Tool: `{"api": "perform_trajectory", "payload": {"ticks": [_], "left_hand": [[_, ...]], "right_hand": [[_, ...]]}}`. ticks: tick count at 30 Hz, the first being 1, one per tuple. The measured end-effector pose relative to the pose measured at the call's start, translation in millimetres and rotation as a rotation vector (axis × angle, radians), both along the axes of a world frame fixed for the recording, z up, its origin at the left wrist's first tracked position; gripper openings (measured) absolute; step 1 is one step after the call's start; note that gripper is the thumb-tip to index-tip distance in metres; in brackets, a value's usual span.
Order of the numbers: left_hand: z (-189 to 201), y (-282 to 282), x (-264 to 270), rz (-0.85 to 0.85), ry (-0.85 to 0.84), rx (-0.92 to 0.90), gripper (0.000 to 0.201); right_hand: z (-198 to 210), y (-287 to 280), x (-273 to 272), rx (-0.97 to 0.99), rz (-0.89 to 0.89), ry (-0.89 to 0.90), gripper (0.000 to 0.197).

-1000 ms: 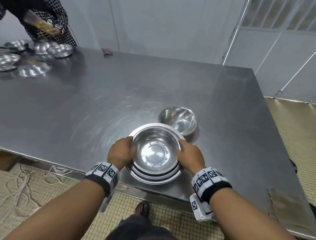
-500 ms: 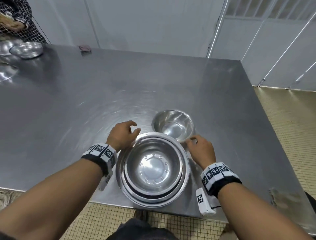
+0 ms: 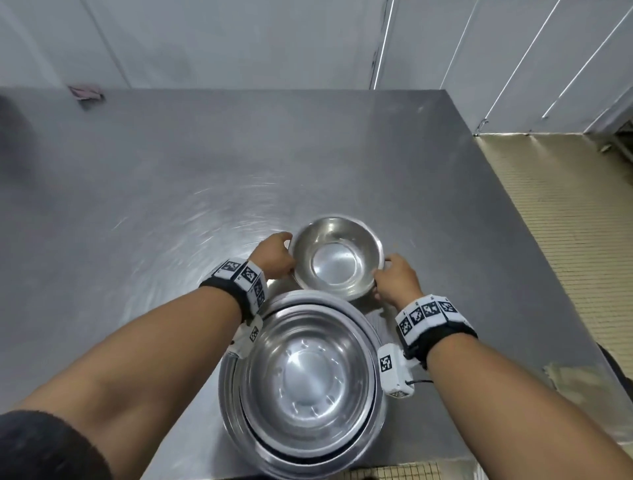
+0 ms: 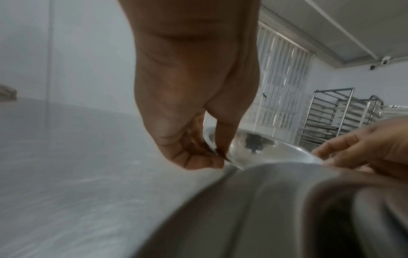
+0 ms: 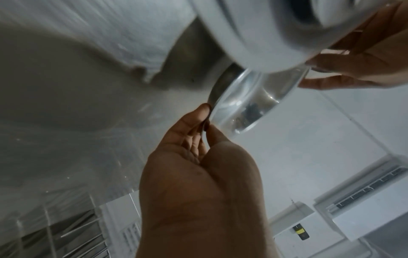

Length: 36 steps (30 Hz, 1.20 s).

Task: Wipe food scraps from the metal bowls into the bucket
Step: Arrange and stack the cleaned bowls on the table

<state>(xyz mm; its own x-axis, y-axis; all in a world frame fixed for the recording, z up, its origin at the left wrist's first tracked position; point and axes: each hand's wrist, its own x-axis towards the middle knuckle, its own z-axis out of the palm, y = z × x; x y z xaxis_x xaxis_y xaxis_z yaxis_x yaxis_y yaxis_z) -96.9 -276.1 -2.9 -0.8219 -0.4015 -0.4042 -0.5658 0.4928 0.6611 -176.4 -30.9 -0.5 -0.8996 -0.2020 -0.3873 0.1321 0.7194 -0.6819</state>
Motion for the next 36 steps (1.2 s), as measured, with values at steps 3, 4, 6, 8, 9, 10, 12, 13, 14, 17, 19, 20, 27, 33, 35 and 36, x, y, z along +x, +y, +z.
{"api": "perform_trajectory", "payload": {"ticks": [3,4,6,8,9,10,12,13,14,17,19,20,27,33,35,36], "left_hand": [[15.3,-0.5,-4.1,0.061,0.173,-0.019,0.051],[22.9,-0.3,-4.2,0.084,0.227,-0.029,0.048],[36.6,-0.5,-1.4,0.135,0.3,-0.043,0.044],[48.5,-0.4,6.4,0.179,0.34,-0.063,0.043],[53.3,0.5,12.3,0.195,0.357,-0.081,0.042],[57.4,2.2,19.3,0.21,0.376,-0.102,0.041],[64.2,8.9,36.6,0.237,0.404,-0.159,0.037],[66.8,13.3,46.1,0.249,0.417,-0.189,0.034],[69.3,18.5,56.1,0.265,0.427,-0.214,0.032],[73.8,37.6,88.7,0.338,0.438,-0.264,0.028],[73.7,53.2,111.7,0.378,0.441,-0.295,0.029],[73.4,61.7,123.4,0.396,0.441,-0.306,0.03],[51.5,117.0,197.0,0.469,0.354,-0.332,0.041],[25.2,141.1,233.5,0.455,0.164,-0.386,0.034],[17.1,143.7,240.4,0.415,0.086,-0.409,0.036],[14.9,144.0,242.8,0.396,0.057,-0.424,0.035]], "right_hand": [[10.9,-6.5,-9.1,-0.068,-0.023,0.06,0.023],[16.0,-8.9,-12.3,-0.099,-0.027,0.081,0.027],[28.0,-14.0,-16.0,-0.158,-0.029,0.136,0.029],[39.5,-17.6,-14.9,-0.206,-0.005,0.175,0.026],[46.3,-18.3,-11.1,-0.222,0.016,0.193,0.026],[53.2,-18.3,-5.8,-0.228,0.04,0.21,0.026],[63.0,-14.5,6.5,-0.237,0.089,0.247,0.027],[67.0,-11.2,13.4,-0.239,0.115,0.263,0.026],[70.5,-7.4,21.3,-0.242,0.144,0.285,0.023],[73.9,5.1,45.0,-0.27,0.217,0.329,0.014],[70.4,14.8,60.2,-0.296,0.254,0.318,0.016],[67.6,20.4,67.5,-0.308,0.275,0.306,0.017],[43.2,57.0,113.9,-0.315,0.378,0.262,0.017],[18.9,83.5,141.2,-0.144,0.489,0.254,0.014],[14.8,90.9,145.3,-0.057,0.516,0.268,0.012],[13.5,93.7,146.9,-0.035,0.516,0.276,0.013]]}}
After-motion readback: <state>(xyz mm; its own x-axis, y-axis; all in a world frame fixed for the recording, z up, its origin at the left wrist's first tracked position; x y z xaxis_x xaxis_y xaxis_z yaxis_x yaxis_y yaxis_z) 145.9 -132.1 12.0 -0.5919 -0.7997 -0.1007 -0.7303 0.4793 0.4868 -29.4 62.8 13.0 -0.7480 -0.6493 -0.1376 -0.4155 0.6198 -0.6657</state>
